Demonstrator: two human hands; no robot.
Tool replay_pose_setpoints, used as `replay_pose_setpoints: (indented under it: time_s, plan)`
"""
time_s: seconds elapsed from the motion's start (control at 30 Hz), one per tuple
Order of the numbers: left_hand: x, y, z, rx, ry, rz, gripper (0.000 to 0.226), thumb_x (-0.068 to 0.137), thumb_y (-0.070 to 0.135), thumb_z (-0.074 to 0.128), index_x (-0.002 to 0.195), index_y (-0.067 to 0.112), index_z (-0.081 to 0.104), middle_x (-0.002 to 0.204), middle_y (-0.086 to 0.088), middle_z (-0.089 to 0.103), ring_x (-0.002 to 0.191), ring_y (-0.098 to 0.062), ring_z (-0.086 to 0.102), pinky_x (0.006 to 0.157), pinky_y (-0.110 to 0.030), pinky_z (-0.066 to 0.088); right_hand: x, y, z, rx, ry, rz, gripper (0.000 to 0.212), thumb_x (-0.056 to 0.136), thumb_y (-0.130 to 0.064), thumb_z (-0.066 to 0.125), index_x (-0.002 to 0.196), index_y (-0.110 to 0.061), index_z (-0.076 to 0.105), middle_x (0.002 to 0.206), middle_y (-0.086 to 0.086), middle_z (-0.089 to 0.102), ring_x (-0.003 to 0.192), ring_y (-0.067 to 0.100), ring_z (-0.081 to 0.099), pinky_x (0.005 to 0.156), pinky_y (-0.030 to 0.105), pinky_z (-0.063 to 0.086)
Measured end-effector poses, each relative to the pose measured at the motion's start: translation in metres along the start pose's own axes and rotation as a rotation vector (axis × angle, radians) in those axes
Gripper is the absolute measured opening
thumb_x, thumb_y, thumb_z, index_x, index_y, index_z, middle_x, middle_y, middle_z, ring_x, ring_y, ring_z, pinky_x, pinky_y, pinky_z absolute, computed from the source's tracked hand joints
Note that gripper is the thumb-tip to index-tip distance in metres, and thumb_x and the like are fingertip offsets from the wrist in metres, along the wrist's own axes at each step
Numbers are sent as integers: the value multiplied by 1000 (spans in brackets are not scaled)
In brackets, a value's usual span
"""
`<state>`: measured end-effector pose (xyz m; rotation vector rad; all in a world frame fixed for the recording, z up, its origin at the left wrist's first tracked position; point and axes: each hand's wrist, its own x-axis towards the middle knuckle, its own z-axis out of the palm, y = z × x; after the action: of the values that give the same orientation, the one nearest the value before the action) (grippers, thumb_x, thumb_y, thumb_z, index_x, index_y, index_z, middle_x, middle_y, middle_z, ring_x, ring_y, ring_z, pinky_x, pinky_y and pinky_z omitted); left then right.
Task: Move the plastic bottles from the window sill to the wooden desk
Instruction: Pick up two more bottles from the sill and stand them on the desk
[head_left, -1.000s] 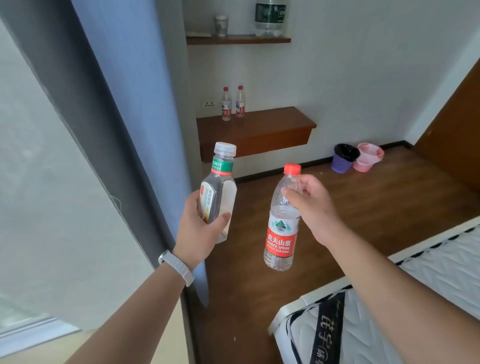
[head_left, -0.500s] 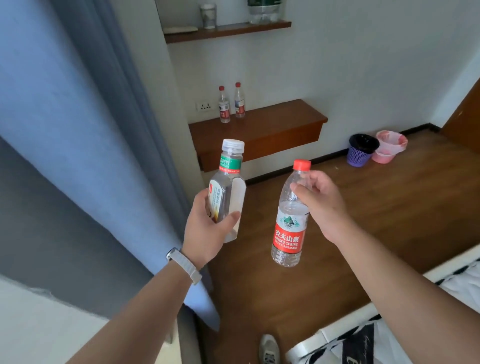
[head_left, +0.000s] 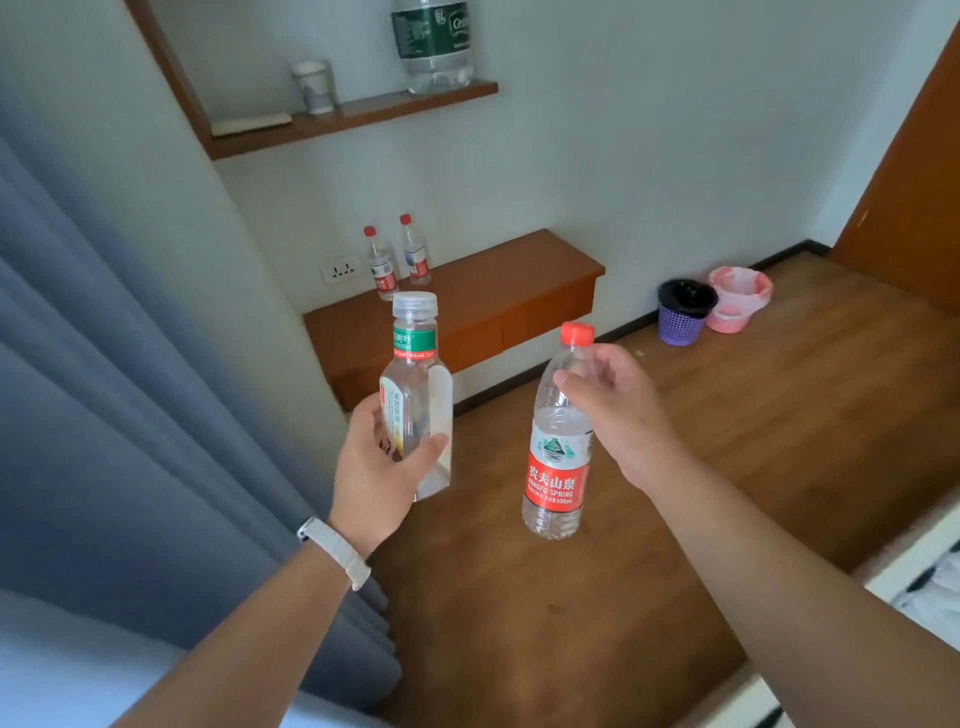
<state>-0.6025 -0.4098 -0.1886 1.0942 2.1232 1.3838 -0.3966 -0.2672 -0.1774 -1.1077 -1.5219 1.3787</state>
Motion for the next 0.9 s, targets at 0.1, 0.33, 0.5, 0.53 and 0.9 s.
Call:
replay_pose_setpoints:
  time_s: [0.1, 0.33, 0.5, 0.53, 0.9]
  plan:
    - [31, 0, 17, -18, -51, 4, 75, 78, 44, 79, 140, 33, 37, 131, 7, 56, 117, -21, 60, 97, -45, 54, 18, 2, -5, -23, 44, 32, 36, 84, -34, 72, 116, -31, 56, 111, -11, 62, 101, 8, 63, 77, 27, 57]
    - [112, -16, 41, -116, -111, 5, 69, 81, 37, 79, 136, 36, 37, 135, 8, 54, 121, -18, 58, 99, -39, 53, 73, 9, 9, -87, 105, 43, 31, 86, -33, 70, 113, -31, 57, 107, -11, 64, 99, 9, 63, 81, 30, 55]
    - [189, -38, 46, -154, -198, 14, 71, 81, 36, 79, 140, 35, 39, 132, 10, 55, 119, -18, 58, 93, -41, 57, 125, 9, 36, -126, 180, 42, 28, 86, -32, 70, 111, -29, 58, 104, -9, 65, 95, 10, 64, 79, 30, 54]
    - [204, -41, 45, -168, -220, 12, 70, 82, 36, 79, 139, 36, 39, 132, 11, 55, 120, -18, 58, 90, -36, 58, 138, 8, 43, -132, 192, 56, 29, 86, -32, 70, 112, -28, 58, 104, -8, 66, 95, 12, 64, 81, 32, 55]
    - [355, -71, 25, -219, -297, 53, 62, 82, 27, 79, 131, 36, 41, 120, 14, 57, 109, -9, 61, 71, -16, 54, 261, -5, 128, -152, 238, 55, 31, 84, -32, 72, 112, -25, 60, 102, -1, 68, 93, 18, 66, 79, 36, 57]
